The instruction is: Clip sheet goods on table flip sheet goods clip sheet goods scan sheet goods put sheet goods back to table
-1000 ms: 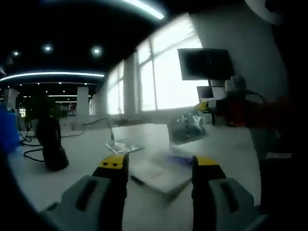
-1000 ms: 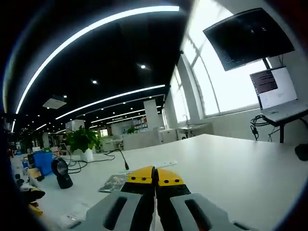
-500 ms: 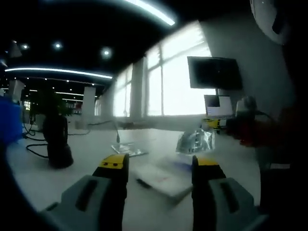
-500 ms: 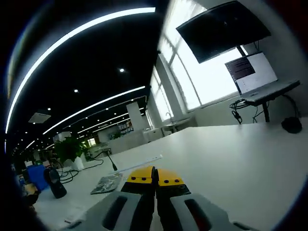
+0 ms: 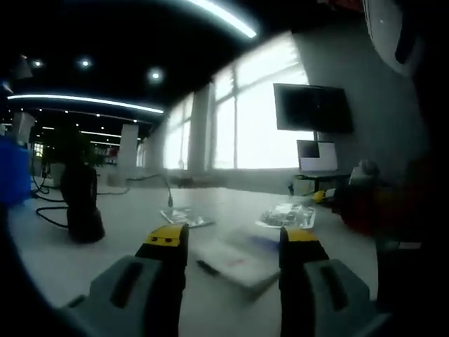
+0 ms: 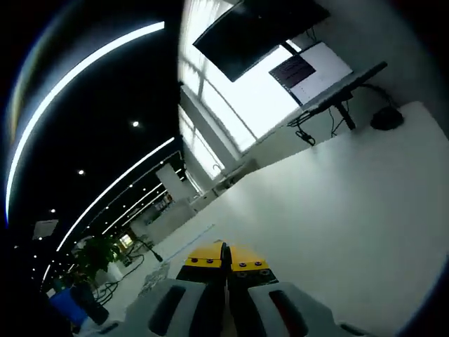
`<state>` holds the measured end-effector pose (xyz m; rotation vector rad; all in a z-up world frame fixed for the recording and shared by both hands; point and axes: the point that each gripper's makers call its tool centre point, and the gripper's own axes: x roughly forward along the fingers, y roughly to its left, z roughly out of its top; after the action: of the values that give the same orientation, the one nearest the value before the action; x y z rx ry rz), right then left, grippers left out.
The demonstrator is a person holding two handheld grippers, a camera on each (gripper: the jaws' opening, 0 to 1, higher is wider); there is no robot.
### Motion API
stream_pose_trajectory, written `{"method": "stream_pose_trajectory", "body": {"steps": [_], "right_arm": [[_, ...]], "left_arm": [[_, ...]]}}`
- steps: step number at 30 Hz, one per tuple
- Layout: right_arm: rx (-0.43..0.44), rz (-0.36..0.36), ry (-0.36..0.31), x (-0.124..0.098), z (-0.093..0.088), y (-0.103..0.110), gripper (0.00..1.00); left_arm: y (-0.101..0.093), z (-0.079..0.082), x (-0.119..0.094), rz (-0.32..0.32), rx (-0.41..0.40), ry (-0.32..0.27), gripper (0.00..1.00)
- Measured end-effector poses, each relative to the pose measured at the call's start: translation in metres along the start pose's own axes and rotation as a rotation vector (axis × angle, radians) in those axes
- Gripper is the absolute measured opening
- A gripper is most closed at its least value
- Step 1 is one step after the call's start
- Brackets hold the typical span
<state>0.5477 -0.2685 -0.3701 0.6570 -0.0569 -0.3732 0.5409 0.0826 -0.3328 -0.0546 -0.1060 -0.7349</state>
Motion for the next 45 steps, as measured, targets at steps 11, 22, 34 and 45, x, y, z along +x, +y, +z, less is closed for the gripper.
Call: {"method": "stream_pose_trajectory", "body": {"steps": [11,22,34,45], "right_arm": [[0.082,-0.047,0.039,-0.01,-0.005,-0.01,0.0],[0.029,-0.057,0.081,-0.014,-0.015,-0.016,0.14],[-0.041,-0.044,0.061,-0.018,0.0,-0.022,0.26],[-0.283,0.072,0.036,-0.011,0.013,-0.002,0.32]], "left_arm": [[0.0,0.0,-0.001,-0.002,0.003,0.003,0.44],[0.001,-0.001,-0.001,0.002,0.003,0.007,0.44],[0.002,-0.002,0.0,0.006,0.005,0.009,0.44],[0.002,-0.002,0.0,0.008,0.008,0.011,0.44]]}}
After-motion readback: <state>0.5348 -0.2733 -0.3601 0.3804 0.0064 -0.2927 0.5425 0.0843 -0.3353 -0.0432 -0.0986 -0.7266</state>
